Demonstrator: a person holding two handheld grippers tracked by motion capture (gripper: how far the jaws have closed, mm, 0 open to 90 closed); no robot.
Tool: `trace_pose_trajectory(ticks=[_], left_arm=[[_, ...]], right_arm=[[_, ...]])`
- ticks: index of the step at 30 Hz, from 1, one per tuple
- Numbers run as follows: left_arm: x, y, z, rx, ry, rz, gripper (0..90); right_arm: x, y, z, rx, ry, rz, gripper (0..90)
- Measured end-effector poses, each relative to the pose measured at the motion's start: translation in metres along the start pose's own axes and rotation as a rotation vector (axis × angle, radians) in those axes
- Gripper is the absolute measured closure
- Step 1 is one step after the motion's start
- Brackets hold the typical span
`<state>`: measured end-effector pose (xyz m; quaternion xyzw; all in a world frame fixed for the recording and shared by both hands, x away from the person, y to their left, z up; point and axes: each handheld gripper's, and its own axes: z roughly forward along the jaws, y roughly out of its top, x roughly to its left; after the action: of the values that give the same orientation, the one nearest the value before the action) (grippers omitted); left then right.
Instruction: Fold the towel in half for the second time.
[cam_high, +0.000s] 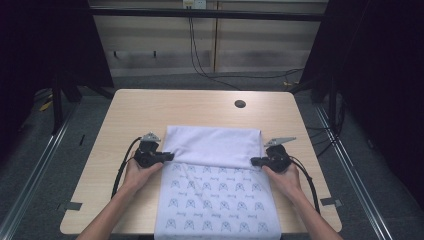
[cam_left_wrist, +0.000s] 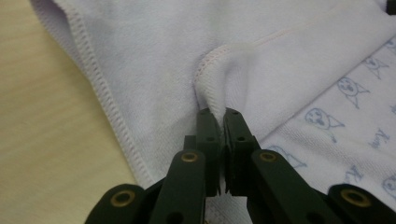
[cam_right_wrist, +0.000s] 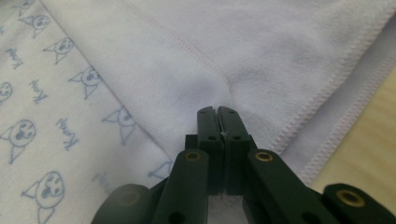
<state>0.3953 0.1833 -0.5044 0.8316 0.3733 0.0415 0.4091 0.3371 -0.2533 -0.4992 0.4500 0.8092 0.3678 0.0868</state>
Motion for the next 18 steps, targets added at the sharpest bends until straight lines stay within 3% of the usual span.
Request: trace_pose_trajectory(ticks=[4, 8, 11, 13, 18], left_arm=[[0.016, 0.013, 0.009, -0.01, 0.034, -0.012, 86.9], [0.027, 0.022, 0.018, -0.035, 0.076, -0.014, 86.9], [0.033, 0.022, 0.023, -0.088, 0.091, -0.033, 86.9], [0.035, 0.025, 0.026, -0.092, 0.107, -0.024, 86.9], [0.043, 0.033, 0.032, -0.094, 0.136, -0.033, 86.9]], right_arm=[[-0.018, 0.013, 0.013, -0.037, -0.014, 0.068, 89.0], [-0.026, 0.031, 0.025, -0.024, -0.053, 0.057, 89.0], [-0.037, 0.041, 0.035, -0.046, -0.081, 0.096, 89.0], [-0.041, 0.047, 0.04, -0.052, -0.097, 0.126, 89.0], [-0.043, 0.062, 0.05, -0.033, -0.164, 0.125, 89.1]])
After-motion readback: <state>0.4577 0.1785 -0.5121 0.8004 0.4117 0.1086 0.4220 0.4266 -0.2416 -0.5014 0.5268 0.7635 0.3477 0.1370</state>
